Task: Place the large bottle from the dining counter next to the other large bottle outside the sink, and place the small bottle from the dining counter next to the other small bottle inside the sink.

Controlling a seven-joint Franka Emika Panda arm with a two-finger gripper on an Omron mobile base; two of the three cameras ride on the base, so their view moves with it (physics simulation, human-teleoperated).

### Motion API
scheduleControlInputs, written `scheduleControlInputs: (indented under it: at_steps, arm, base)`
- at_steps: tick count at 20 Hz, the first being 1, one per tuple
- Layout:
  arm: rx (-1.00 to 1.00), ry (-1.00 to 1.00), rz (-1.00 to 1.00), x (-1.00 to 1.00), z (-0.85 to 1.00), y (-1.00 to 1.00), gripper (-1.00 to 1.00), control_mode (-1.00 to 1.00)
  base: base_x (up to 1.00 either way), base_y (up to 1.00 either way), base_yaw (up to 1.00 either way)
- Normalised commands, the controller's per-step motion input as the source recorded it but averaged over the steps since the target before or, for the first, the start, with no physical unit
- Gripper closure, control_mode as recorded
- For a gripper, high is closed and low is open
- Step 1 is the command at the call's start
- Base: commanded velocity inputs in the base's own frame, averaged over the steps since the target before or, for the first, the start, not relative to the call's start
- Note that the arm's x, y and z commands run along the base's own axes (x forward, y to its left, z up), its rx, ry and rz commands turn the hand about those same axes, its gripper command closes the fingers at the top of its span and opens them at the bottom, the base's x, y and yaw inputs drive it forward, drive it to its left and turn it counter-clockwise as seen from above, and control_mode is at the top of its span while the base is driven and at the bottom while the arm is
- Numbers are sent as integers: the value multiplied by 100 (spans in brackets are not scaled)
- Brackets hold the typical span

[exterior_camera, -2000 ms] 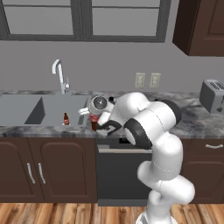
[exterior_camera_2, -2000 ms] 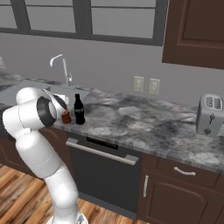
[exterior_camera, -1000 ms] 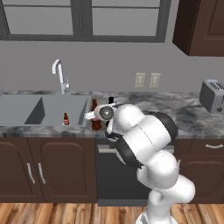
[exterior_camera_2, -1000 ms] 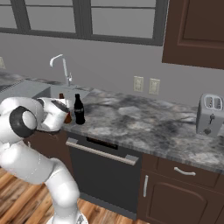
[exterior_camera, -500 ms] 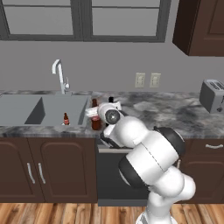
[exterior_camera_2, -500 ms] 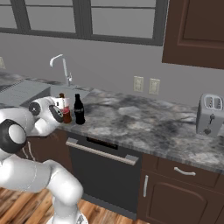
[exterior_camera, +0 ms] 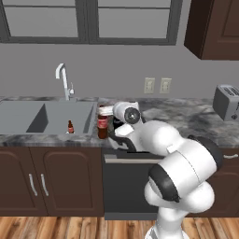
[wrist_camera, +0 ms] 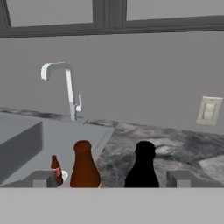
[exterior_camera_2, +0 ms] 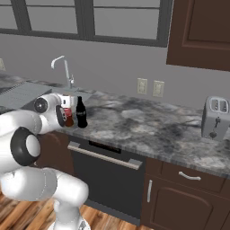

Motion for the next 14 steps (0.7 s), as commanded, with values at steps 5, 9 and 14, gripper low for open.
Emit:
scheduleControlInputs:
  at_steps: [5,9,14]
  arm:
    - [0,13,3,-28,7,-56,-100,-100]
    - [-1,14,5,-34,16,-43,-100,-100]
    - [-7,19,7,-17,3,-16,-100,-100]
  base:
    - [0,0,0]
    - [0,0,0]
    - [0,0,0]
